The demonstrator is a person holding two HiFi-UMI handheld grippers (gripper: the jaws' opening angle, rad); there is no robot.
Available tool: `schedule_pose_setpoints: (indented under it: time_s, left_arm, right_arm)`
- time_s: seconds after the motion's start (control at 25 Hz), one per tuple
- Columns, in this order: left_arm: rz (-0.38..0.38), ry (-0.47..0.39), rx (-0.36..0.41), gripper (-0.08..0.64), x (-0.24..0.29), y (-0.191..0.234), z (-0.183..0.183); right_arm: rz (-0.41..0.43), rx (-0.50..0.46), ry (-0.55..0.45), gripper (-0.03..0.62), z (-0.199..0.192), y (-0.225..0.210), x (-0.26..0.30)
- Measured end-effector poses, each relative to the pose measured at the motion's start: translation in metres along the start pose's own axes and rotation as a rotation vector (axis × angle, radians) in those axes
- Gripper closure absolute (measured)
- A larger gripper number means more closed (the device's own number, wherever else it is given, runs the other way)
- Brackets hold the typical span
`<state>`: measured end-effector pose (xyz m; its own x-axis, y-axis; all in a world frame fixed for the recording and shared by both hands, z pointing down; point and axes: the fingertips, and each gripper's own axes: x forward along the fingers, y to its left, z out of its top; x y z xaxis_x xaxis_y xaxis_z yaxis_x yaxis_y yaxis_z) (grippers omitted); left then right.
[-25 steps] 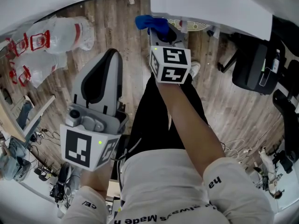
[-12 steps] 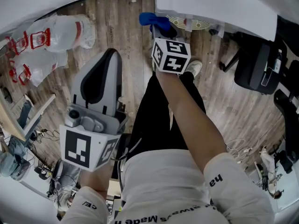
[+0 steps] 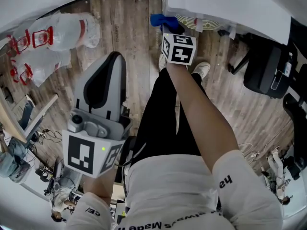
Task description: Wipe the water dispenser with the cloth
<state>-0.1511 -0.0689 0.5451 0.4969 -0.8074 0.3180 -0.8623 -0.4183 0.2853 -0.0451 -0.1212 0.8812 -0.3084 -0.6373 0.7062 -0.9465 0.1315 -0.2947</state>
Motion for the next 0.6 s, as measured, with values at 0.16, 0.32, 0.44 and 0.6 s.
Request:
schedule_pose_setpoints:
  time_s: [0.16, 0.32, 0.44, 0.6]
  left_arm:
    - [-0.003, 0.005, 0.001, 0.540, 0.000, -0.003, -0.003]
    - [-0.008, 0.010, 0.000, 0.540, 0.001, -0.005, -0.005]
    - [-0.011, 0.010, 0.001, 0.540, 0.003, -0.007, -0.006]
    - [-0.006, 0.017, 0.000, 0.540, 0.003, -0.003, -0.008]
  right_arm:
    - [0.036, 0.009, 0.036, 0.497, -0.013, -0.012, 0.014]
    - [0.084, 0.009, 0.085, 0.495, -0.024, -0.017, 0.025]
    - [0.104, 0.006, 0.110, 0.495, -0.032, -0.021, 0.033]
    - [0.110, -0.019, 0.142, 0.495, -0.043, -0.025, 0.044]
